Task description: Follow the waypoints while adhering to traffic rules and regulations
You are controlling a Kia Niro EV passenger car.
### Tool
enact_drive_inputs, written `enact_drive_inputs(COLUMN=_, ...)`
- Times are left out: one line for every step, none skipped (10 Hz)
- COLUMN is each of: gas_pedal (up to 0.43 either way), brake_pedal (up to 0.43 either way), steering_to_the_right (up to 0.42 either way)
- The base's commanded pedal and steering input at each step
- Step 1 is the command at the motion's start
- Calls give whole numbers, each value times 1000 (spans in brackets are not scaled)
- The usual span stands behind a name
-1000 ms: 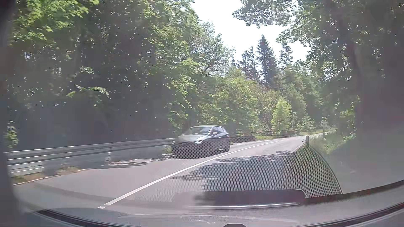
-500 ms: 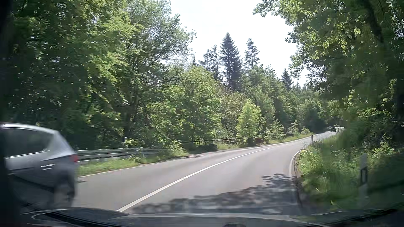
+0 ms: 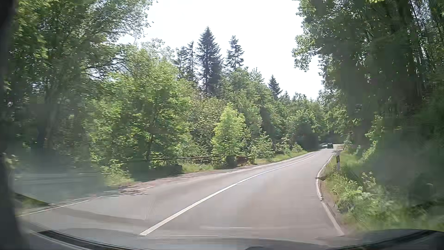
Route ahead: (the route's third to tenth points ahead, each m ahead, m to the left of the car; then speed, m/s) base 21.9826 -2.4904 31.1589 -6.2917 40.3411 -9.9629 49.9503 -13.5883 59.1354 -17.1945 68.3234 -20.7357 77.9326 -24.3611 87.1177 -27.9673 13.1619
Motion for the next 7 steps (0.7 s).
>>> enact_drive_inputs(gas_pedal=331, brake_pedal=0, steering_to_the_right=117)
enact_drive_inputs(gas_pedal=339, brake_pedal=0, steering_to_the_right=115)
enact_drive_inputs(gas_pedal=339, brake_pedal=0, steering_to_the_right=111)
enact_drive_inputs(gas_pedal=339, brake_pedal=0, steering_to_the_right=107)
enact_drive_inputs(gas_pedal=339, brake_pedal=0, steering_to_the_right=100)
enact_drive_inputs(gas_pedal=350, brake_pedal=0, steering_to_the_right=92)
enact_drive_inputs(gas_pedal=350, brake_pedal=0, steering_to_the_right=84)
